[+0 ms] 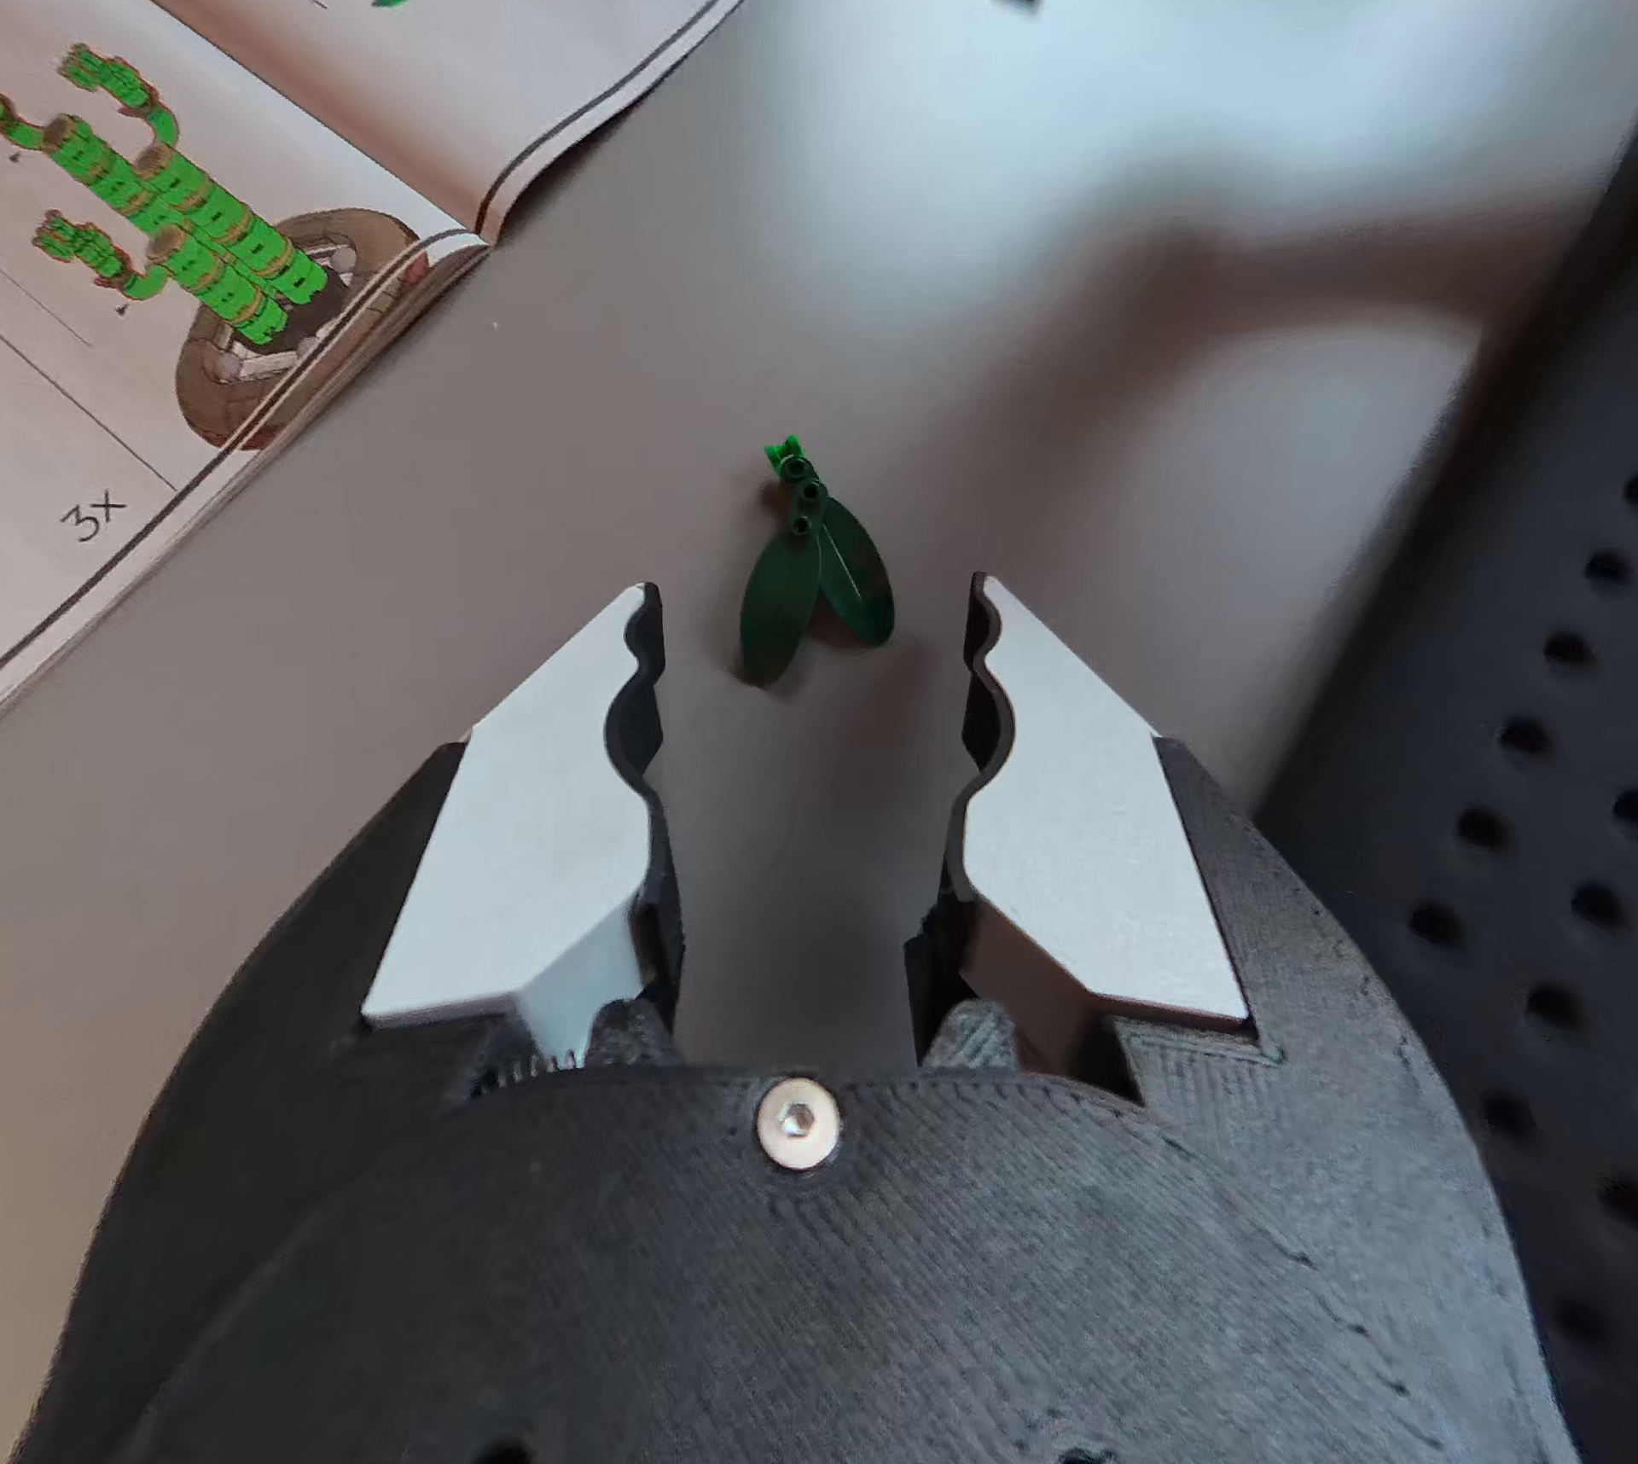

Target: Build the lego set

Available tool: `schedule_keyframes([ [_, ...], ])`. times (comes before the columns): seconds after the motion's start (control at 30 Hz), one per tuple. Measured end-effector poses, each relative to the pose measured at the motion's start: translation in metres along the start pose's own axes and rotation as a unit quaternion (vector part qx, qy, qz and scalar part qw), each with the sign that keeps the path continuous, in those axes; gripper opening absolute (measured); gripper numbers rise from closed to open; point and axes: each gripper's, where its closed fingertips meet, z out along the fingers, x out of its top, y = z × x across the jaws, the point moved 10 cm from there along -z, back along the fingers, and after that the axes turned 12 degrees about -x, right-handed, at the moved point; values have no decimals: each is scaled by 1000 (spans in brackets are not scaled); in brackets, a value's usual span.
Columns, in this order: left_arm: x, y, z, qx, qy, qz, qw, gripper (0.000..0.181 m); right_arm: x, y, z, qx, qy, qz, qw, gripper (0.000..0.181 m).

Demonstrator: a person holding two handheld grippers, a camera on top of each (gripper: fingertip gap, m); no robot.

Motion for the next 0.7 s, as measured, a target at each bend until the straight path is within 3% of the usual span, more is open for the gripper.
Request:
schedule_keyframes([
  [0.1,3,-6,5,-26,-18,-8,999,66,-10,-6,18,-15,-54,-78,995,6],
  [0.27,16,-11,16,-49,-35,25,998,61,-19,-8,30,-15,-88,-115,989,6],
  [0.4,24,-10,21,-58,-59,49,995,49,-24,-9,28,-35,-108,-159,981,6],
  [0.6,25,-4,24,-76,-89,120,986,14,-29,-12,26,-34,-126,-198,972,7],
  [0.7,25,-4,23,-84,-102,152,980,13,-31,-11,31,-16,-134,-179,975,7],
])
